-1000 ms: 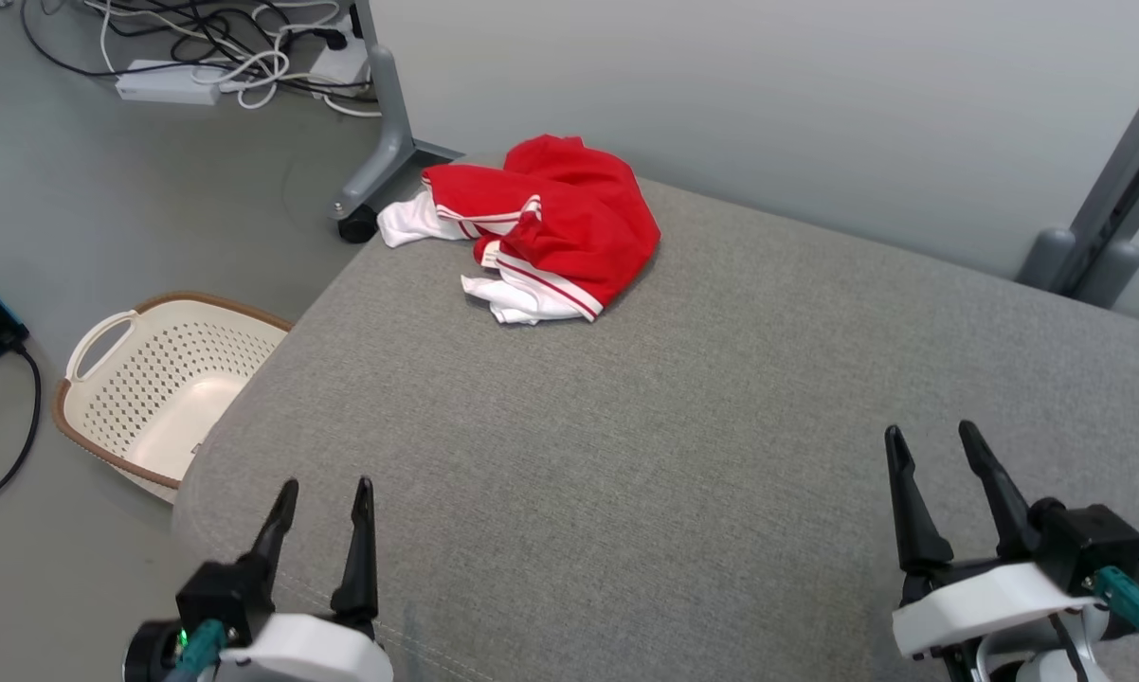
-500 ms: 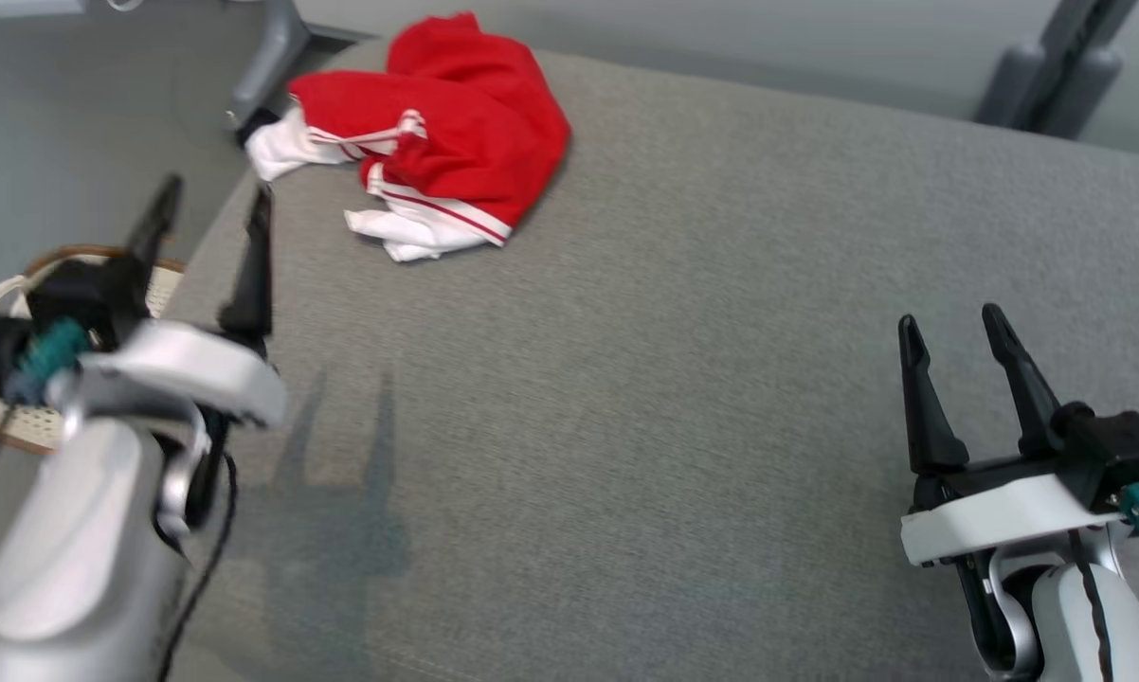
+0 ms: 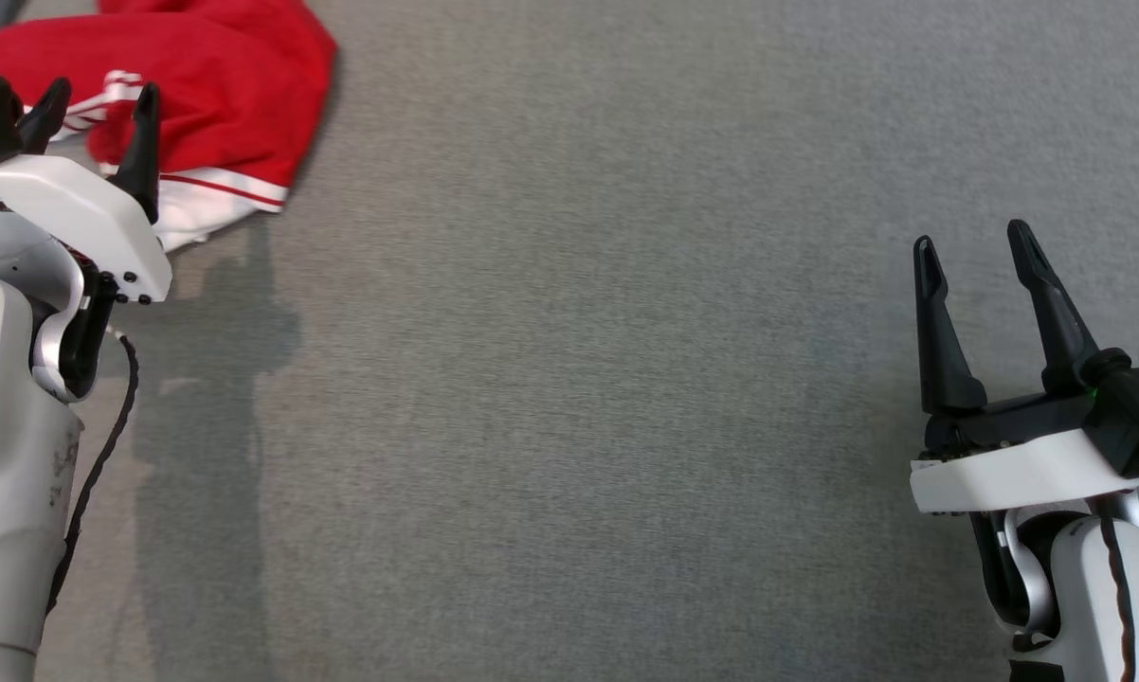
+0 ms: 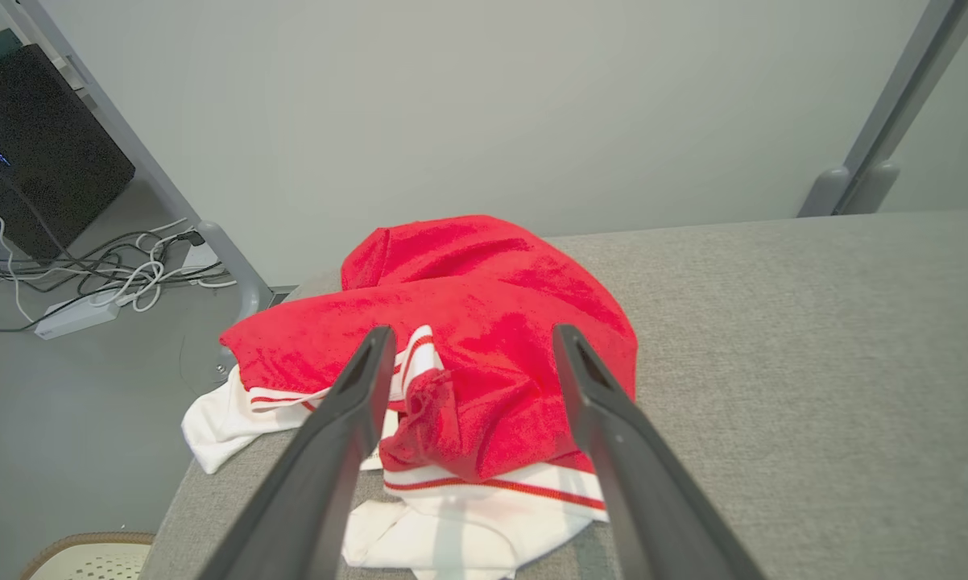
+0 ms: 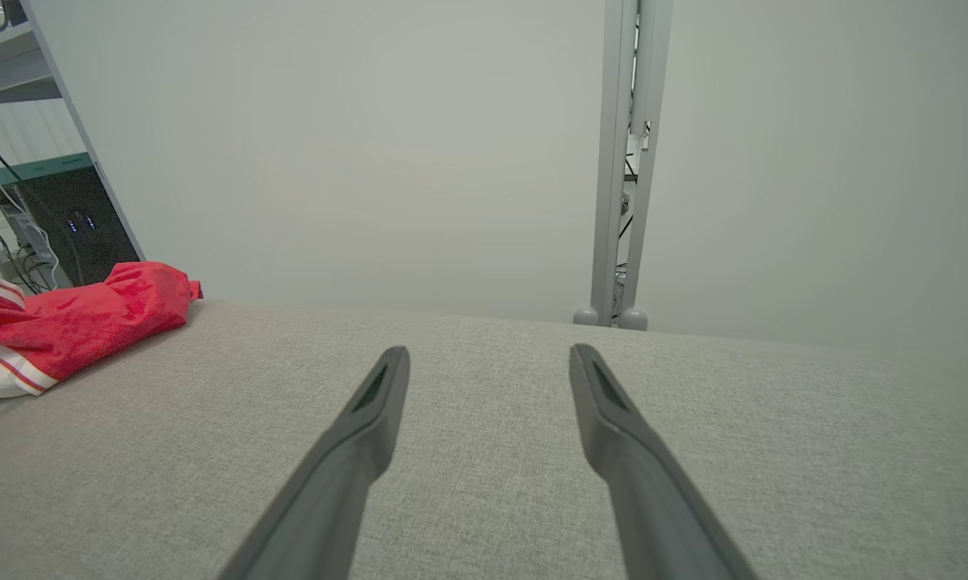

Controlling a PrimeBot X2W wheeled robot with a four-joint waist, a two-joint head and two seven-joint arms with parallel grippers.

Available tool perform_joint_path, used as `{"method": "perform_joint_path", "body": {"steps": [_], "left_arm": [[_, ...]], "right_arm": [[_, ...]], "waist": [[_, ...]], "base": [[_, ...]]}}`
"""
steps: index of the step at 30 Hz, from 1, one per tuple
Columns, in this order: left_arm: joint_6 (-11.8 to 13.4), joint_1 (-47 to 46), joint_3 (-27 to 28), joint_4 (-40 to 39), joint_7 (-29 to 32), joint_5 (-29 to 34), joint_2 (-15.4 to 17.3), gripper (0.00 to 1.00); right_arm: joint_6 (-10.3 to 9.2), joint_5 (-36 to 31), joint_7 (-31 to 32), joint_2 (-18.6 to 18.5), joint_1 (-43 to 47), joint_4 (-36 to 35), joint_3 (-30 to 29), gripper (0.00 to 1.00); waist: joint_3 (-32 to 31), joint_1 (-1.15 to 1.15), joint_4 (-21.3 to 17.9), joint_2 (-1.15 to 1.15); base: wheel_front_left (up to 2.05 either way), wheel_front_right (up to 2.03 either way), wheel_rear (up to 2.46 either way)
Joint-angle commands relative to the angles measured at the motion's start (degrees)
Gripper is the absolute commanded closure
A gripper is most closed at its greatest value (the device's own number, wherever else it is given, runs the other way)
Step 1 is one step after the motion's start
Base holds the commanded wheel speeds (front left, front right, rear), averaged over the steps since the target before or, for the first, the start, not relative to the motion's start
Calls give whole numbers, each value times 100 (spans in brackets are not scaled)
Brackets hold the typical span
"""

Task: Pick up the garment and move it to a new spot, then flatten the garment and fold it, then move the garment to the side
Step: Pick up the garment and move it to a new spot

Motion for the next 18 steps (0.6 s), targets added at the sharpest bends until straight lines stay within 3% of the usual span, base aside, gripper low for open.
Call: {"method": "perform_joint_path", "body": {"steps": [1, 9, 12, 13, 14, 15, 16, 18], "left_arm": [[58, -121, -1, 111, 19, 65, 48, 0], [496, -408, -2, 1139, -58, 199, 38, 0], [544, -491, 6, 1423, -176, 170, -15, 0], [540, -506, -7, 1499, -215, 170, -39, 10], [532, -537, -14, 1571, -276, 169, -47, 45], [516, -564, -23, 1628, -341, 170, -58, 60], [492, -583, -38, 1685, -399, 177, -67, 100], [451, -596, -103, 1775, -530, 243, -75, 100]], "right_arm": [[2, -61, 27, -26, -56, -92, -3, 0], [2, -130, 209, -25, 94, -629, 24, 0], [2, -152, 257, -25, 101, -750, 42, 0], [2, -162, 278, -26, 109, -782, 46, 0], [2, -161, 284, -26, 111, -807, 59, 0], [2, -160, 286, -26, 115, -819, 68, 0], [2, -154, 287, -26, 119, -827, 81, 0], [2, -124, 269, -26, 145, -806, 104, 0]], "waist": [[274, 0, -288, 0], [424, 0, -491, 0], [442, 0, -492, 0], [442, 0, -484, 0], [442, 0, -475, 0], [436, 0, -465, 0], [422, 0, -454, 0], [367, 0, -431, 0]], "base": [[0, 0, 0], [0, 0, 0], [0, 0, 0], [0, 0, 0], [0, 0, 0], [0, 0, 0], [0, 0, 0], [0, 0, 0]]}}
